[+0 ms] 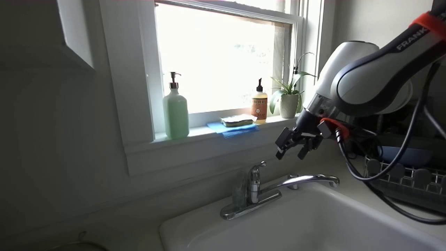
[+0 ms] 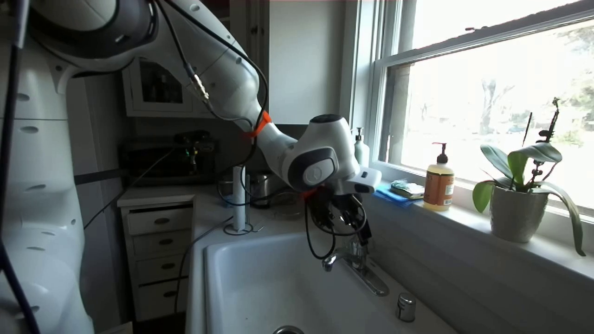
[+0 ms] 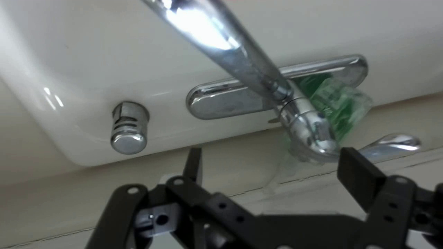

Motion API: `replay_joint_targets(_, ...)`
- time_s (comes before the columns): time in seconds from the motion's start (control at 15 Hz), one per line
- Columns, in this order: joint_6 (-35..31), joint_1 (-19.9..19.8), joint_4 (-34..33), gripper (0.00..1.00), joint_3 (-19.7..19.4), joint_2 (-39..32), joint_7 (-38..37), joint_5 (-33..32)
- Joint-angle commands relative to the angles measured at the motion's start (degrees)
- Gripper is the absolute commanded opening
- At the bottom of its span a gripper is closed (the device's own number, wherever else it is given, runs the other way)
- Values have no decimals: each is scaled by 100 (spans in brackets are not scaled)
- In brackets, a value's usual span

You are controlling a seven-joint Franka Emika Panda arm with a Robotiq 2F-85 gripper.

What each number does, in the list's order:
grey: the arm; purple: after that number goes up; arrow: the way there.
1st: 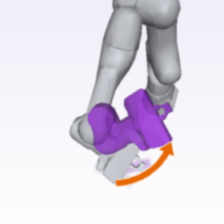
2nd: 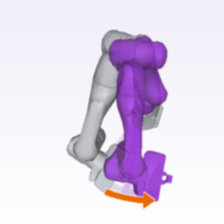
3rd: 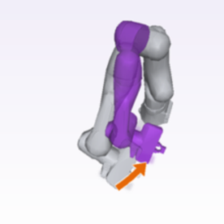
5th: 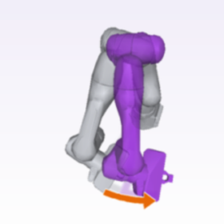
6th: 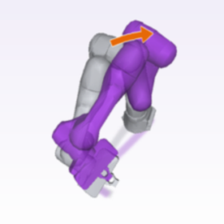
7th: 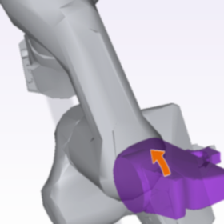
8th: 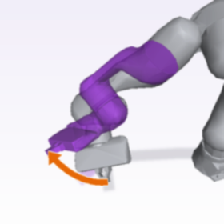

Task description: Move the soap bottle from the sink to the windowsill

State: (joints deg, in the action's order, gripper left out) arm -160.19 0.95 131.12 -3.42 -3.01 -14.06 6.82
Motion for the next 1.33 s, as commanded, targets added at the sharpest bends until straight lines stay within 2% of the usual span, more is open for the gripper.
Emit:
replay_joint_targets(0.0,-249,9,-608,100,-273,-587,-1162,-911)
replay_joint_targets(0.33,652,167,-1500,100,-431,-1253,-1671,-1171)
replay_joint_targets(0.6,1239,235,-2246,100,-333,-1828,-1598,-938)
replay_joint_targets(0.87,1390,250,-2792,100,-177,-2275,-1408,-659)
replay_joint_targets(1.27,1139,178,-3388,100,-32,-2771,-1300,-246)
